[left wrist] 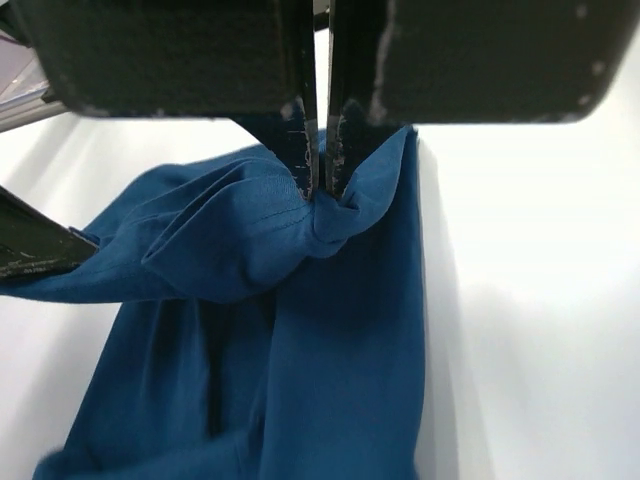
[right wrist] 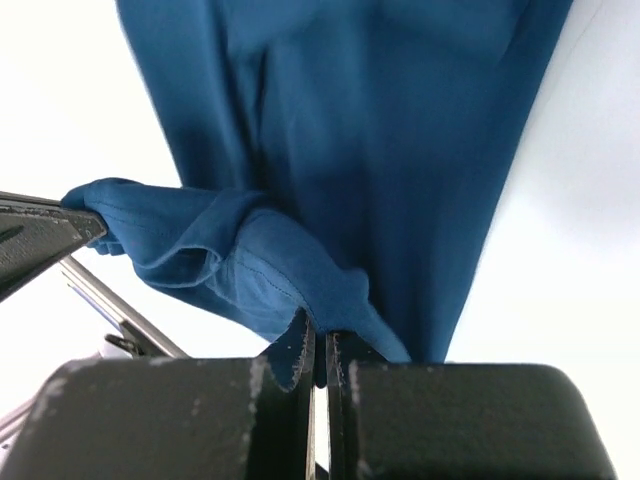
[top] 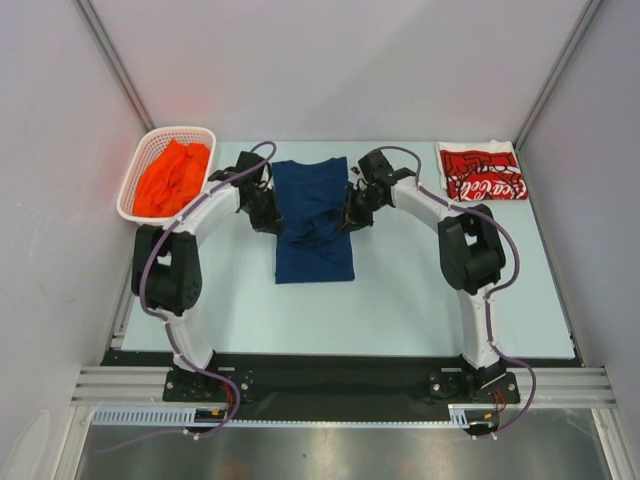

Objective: Fold and stack the t-shirts
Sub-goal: Fold the tshirt

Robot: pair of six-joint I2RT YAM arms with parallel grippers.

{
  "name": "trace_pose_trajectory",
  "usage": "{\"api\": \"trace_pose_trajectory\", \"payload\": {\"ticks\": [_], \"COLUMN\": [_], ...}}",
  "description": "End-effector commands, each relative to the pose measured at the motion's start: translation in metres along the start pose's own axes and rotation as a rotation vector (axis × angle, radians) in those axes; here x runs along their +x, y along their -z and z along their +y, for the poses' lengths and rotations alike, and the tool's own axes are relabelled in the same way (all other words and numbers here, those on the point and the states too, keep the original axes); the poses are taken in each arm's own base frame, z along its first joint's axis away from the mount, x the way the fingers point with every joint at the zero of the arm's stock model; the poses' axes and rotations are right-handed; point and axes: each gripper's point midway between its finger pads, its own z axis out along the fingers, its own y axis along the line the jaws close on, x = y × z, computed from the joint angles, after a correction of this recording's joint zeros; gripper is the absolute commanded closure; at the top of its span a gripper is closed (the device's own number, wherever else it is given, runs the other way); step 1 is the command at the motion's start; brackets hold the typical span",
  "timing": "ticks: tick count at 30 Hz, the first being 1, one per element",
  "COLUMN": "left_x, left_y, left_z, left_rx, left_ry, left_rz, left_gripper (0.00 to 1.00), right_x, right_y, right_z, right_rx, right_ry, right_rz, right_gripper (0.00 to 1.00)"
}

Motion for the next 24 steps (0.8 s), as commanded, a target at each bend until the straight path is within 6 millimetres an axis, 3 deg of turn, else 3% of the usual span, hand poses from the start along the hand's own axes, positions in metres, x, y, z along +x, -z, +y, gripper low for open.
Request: {"api": "trace_pose_trajectory", "payload": {"ticks": [1, 3, 8, 17, 18, 21, 23, 24], "left_x": [-0.028, -0.036, -0.04, -0.052, -0.055, -0.069, -0.083, -0.09], "left_y": [0.0, -0.003, -0.018, -0.021, -0.023, -0.022, -0.016, -0.007], "left_z": [-0.01, -0.014, -0.009, 0.002, 0.004, 0.011, 0.007, 0.001], "left_rx": [0.047, 0.057, 0.036, 0.022, 0.015, 0.029, 0.073, 0.096], "left_ry": [-0.04, -0.044, -0.026, 0.019, 0.029, 0.076, 0.099, 0.091], "left_rz": [-0.027, -0.032, -0.01, -0.038, -0.043, -0.082, -0.119, -0.146], "left_gripper": [1.0, 1.0, 1.0, 1.0, 0.94, 0.54, 0.46, 0.37], "right_x": [-0.019, -0.022, -0.035, -0.055, -0.058, -0.075, -0.091, -0.098], "right_y": [0.002, -0.007, -0.011, -0.022, -0.023, -0.019, -0.008, -0.001], "right_z": [0.009, 0.0, -0.001, -0.012, -0.014, -0.021, -0.021, -0.017], "right_rx": [-0.052, -0.041, -0.084, -0.119, -0.122, -0.119, -0.133, -0.136], "right_ry": [0.031, 0.022, 0.023, -0.001, -0.007, -0.034, -0.053, -0.045], "right_rz": [0.024, 0.047, 0.046, 0.042, 0.038, -0.005, -0.051, -0.077], "right_gripper": [1.0, 1.0, 0.99, 0.8, 0.75, 0.62, 0.54, 0.5]}}
